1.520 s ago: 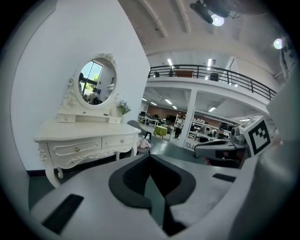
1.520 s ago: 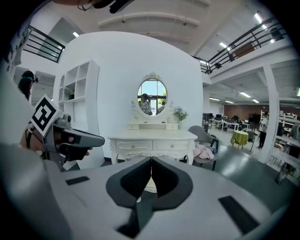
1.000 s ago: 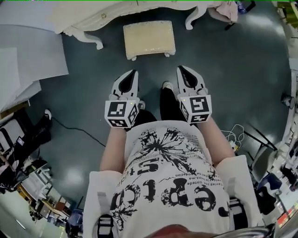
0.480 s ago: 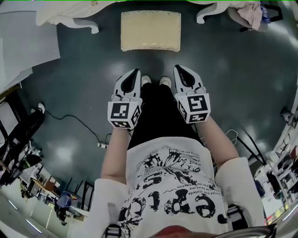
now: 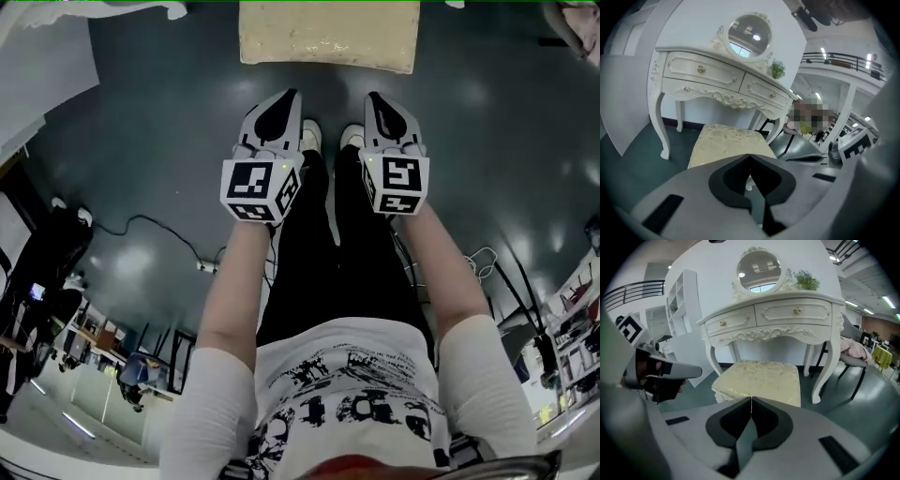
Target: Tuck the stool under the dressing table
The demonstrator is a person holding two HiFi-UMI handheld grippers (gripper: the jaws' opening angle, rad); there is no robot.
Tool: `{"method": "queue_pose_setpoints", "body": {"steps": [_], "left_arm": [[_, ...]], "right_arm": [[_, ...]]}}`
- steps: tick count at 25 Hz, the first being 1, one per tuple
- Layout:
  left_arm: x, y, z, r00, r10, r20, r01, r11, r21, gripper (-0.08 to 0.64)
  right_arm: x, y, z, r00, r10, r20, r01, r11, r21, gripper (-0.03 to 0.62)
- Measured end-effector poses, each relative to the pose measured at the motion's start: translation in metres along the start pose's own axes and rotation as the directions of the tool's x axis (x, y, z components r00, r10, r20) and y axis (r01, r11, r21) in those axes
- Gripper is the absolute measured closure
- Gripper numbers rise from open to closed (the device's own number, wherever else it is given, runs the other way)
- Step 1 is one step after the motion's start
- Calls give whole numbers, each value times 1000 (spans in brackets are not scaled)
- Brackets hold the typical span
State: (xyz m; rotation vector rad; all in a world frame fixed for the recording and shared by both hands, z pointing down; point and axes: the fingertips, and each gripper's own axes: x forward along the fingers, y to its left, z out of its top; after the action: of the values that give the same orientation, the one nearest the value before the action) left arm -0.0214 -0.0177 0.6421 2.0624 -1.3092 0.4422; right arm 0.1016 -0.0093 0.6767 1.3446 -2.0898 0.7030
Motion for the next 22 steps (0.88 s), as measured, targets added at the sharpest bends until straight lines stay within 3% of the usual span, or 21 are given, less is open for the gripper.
{"method": "queue_pose_setpoints", "body": {"steps": [3,7,14,19,22], "left_arm": [[33,15,-45,998,-18,-55,21,998,58,543],[69,25,-85,993,-61,-99,70,993,92,543],[112,67,-99,995,-30,-92,34,998,49,543],[124,75,-104,990,-22,-136,37,993,114,543],[126,72,-102,992,-44,-117,55,995,85,543]], "right_arm": [[35,-11,-36,998,-58,-21,59,997,51,575],[70,-20,-67,996,-72,-45,76,993,87,575],[112,-30,-77,993,-108,-43,112,989,93,575],[123,-32,-75,991,-133,-33,136,984,114,575],[121,-32,-73,990,-142,-18,143,986,85,575]]}}
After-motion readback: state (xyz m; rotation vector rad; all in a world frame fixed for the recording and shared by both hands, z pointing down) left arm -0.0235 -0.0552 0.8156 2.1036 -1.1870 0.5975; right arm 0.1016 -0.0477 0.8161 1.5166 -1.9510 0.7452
